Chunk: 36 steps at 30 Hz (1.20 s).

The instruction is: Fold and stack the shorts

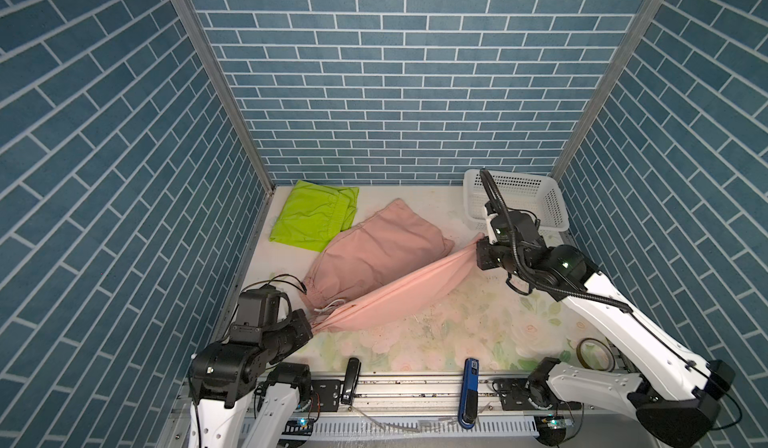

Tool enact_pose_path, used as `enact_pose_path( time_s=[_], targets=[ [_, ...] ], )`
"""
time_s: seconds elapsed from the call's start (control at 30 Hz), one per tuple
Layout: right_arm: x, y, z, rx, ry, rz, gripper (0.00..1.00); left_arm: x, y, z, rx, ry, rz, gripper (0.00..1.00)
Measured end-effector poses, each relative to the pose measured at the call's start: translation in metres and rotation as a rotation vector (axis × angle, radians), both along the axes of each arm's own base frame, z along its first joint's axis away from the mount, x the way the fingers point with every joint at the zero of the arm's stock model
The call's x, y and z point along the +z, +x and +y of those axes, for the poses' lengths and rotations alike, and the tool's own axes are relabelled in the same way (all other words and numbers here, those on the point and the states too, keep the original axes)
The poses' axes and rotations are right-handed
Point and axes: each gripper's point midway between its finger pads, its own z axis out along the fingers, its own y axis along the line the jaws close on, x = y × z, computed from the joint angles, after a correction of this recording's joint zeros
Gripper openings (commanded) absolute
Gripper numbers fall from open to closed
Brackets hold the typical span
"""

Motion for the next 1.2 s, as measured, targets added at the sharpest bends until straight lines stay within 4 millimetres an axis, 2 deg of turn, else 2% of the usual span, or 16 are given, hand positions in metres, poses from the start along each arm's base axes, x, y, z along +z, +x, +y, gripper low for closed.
enact_pose_path(
  time_s=[0.2, 0.4, 0.57, 0.63, 0.7, 0.8, 0.93, 1.0, 1.07, 1.2],
  targets=[
    [0.008, 0.038, 0.024, 0.065, -0.003, 0.001, 0.0, 0.011, 0.003, 0.007, 0.022, 0.038, 0.014, 0.0],
    [-0.002, 0.101, 0.014, 0.0, -0.06, -0.002, 0.0, -0.006, 0.01, 0.022, 0.067, 0.132, 0.137, 0.0],
    [-0.003, 0.128, 0.027, 0.029, -0.081, -0.015, 0.0, -0.006, 0.032, 0.027, 0.064, 0.189, 0.19, 0.0],
    [0.0, 0.132, 0.034, 0.048, -0.061, -0.026, 0.0, -0.006, 0.048, 0.022, 0.046, 0.175, 0.151, 0.12],
    [0.001, 0.131, 0.039, 0.07, -0.036, -0.029, 0.0, -0.015, 0.063, 0.012, 0.023, 0.129, 0.103, 0.46],
    [-0.006, 0.126, 0.043, 0.095, -0.009, -0.024, 0.0, -0.041, 0.077, -0.005, 0.005, 0.033, 0.074, 0.68],
    [-0.029, 0.113, 0.043, 0.11, 0.011, 0.02, 0.0, -0.063, 0.092, -0.018, -0.023, -0.026, 0.048, 0.82],
    [-0.039, 0.108, 0.042, 0.112, 0.019, 0.042, 0.0, -0.057, 0.101, -0.021, -0.045, -0.024, -0.005, 0.87],
    [-0.044, 0.105, 0.043, 0.117, 0.025, 0.052, 0.0, -0.05, 0.11, -0.022, -0.068, -0.014, -0.06, 0.88],
    [-0.04, 0.106, 0.045, 0.12, 0.049, 0.042, 0.0, -0.04, 0.127, -0.031, -0.119, -0.02, -0.155, 0.91]
  ],
)
